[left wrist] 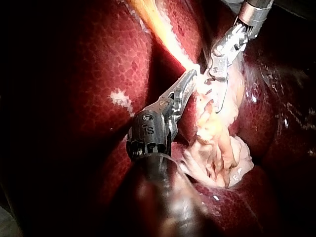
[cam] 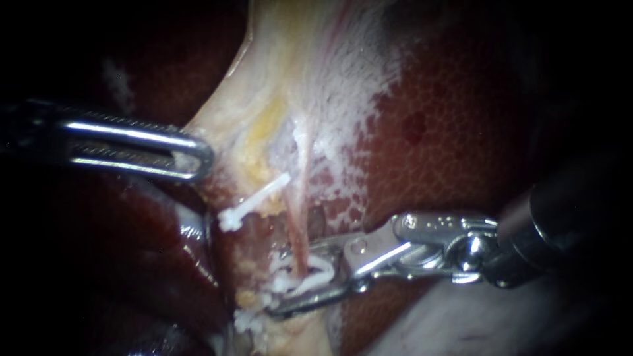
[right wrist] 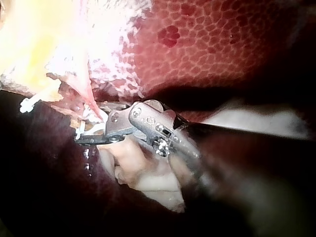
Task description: Clipping second clip right tube
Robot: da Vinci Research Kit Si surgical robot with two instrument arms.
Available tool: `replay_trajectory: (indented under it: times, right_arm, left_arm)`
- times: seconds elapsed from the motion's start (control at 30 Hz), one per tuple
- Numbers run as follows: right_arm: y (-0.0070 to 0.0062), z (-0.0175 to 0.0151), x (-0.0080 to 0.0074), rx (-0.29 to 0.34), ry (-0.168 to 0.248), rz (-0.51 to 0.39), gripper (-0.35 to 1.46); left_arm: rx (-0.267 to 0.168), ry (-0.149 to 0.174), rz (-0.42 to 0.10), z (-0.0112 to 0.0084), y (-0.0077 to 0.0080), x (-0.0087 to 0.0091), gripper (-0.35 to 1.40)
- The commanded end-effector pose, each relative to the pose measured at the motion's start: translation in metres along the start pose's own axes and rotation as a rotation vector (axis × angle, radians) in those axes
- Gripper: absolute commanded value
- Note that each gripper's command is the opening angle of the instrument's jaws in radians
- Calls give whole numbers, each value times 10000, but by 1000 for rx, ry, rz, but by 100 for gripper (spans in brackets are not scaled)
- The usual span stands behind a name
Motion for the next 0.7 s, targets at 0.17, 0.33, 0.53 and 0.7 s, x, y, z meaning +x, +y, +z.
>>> replay_trajectory:
  times: [0.17,0.33,0.53,0.7]
  right_arm:
    - [4,-5,-2,0,2,21,20]
    - [13,-13,-6,-22,13,32,-15]
    - [21,-20,-10,-21,12,31,-35]
    - [20,-18,-11,-20,11,30,-35]
  left_arm:
    - [1,0,0,0,0,0,-35]
    - [1,0,0,0,1,1,-35]
    - [1,0,0,1,2,1,-35]
    - [1,0,0,1,2,1,-35]
